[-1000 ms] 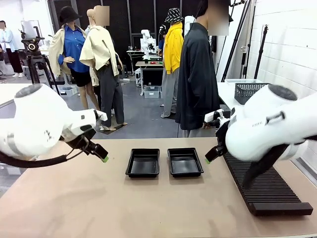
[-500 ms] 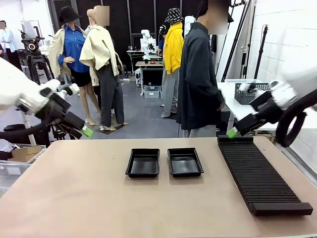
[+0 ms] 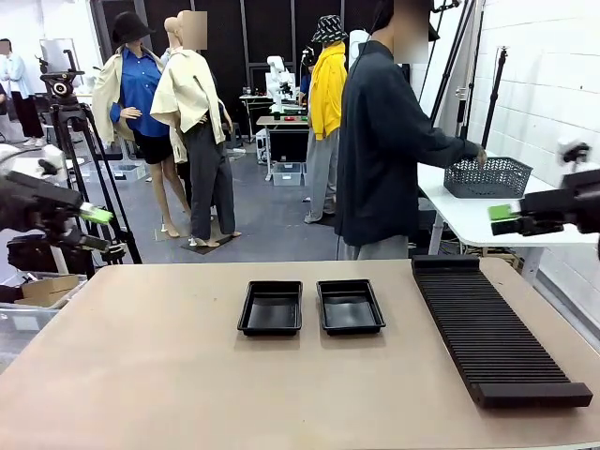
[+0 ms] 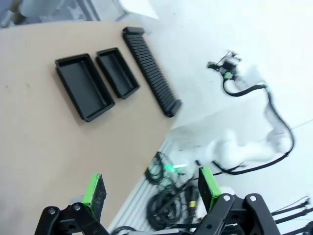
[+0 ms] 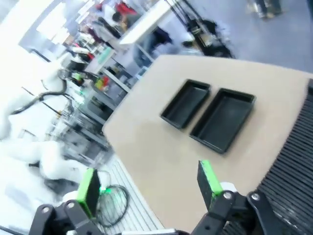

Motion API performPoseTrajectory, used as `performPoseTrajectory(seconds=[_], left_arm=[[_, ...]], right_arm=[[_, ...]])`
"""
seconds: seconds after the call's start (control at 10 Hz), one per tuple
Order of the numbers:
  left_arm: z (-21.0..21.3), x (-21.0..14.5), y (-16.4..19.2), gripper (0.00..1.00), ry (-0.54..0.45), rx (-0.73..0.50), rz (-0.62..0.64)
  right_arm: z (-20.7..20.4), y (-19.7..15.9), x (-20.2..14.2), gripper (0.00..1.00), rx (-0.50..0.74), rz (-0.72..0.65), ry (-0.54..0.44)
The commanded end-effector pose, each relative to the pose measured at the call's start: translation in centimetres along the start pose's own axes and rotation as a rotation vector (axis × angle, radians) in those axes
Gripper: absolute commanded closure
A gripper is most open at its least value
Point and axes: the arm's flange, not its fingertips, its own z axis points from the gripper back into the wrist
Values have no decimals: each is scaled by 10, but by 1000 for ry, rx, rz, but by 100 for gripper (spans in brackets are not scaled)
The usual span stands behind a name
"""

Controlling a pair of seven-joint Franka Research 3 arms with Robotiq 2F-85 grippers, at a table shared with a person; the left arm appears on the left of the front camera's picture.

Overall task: Inspect and transfer BCBs to ESD trays.
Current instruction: Pick up the Blank PCB from the PCB Rack and place it in the left ESD tray.

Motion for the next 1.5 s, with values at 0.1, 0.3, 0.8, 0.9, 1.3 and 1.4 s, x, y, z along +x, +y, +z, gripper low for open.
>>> performPoseTrajectory(seconds=[0.1, 0.3, 0.8, 0.9, 1.3, 1.4], left_arm=[[31, -21, 26, 0, -78, -98, 56], [46, -38, 45, 0, -105, -159, 61], [67, -67, 80, 0, -124, -265, 77], [65, -66, 85, 0, -124, -282, 78], [65, -69, 88, 0, -149, -315, 70], [61, -74, 89, 0, -120, -284, 107]], right_arm=[[32, -36, -39, 0, 163, -46, -84], [48, -59, -53, 0, 250, -70, -96], [51, -81, -60, 0, 336, -129, -35], [54, -81, -58, 0, 324, -124, -18], [56, -83, -58, 0, 315, -163, -10], [50, -82, -62, 0, 312, -136, -5]])
